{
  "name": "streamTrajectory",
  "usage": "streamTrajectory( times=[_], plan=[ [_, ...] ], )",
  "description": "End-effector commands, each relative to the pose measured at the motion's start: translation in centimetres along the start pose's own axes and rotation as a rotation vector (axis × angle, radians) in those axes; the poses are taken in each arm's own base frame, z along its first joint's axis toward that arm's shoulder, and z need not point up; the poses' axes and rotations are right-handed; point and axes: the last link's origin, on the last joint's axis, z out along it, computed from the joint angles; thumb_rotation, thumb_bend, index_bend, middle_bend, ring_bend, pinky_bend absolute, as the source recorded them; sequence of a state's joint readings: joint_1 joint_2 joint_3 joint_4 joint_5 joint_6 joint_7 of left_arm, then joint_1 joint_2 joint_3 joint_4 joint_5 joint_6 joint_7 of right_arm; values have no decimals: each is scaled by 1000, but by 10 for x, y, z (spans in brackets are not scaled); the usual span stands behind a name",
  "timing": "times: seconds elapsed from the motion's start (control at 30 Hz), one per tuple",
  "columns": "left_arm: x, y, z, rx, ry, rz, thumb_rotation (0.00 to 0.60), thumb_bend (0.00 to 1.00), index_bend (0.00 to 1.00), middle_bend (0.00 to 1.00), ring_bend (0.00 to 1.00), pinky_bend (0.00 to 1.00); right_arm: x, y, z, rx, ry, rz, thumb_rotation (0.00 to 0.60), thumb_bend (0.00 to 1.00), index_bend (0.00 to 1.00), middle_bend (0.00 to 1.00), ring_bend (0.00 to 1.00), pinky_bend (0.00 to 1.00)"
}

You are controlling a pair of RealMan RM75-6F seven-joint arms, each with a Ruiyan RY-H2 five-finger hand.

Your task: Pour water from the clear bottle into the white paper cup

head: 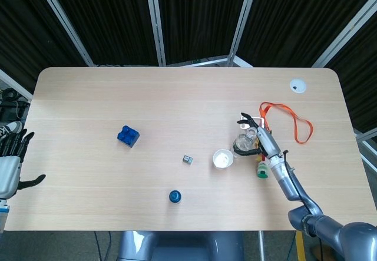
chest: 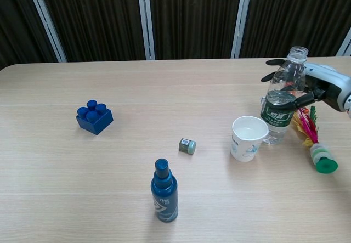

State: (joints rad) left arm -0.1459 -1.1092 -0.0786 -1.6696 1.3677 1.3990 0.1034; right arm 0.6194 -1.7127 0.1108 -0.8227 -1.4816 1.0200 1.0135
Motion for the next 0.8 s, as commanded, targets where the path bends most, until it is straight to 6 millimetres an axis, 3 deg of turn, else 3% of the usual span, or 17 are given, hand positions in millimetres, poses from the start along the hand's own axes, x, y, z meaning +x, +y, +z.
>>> streamTrajectory(
  times=[0.03, 0.1, 0.43, 0.8],
  plan=[
    [1, 0, -1, -2, 1, -2, 600, 0, 0, 0, 0, 0, 1, 1, -6, 3, -31, -4, 600, 0, 0, 55, 12, 62],
    [2, 1, -2, -5, 4, -4, 600, 0, 0, 0, 0, 0, 3, 2, -11, -1, -70, -22, 600, 0, 0, 6, 0, 4],
    [7, 3, -6, -22, 19, -19, 600, 0, 0, 0, 0, 0, 35, 15, -37, -42, -118, -162, 600, 0, 0, 0, 0, 0],
    [17, 8, -15, -64, 39, -46, 600, 0, 0, 0, 0, 0, 105, 56, -97, -155, 53, -360, 600, 0, 0, 0, 0, 0]
  ],
)
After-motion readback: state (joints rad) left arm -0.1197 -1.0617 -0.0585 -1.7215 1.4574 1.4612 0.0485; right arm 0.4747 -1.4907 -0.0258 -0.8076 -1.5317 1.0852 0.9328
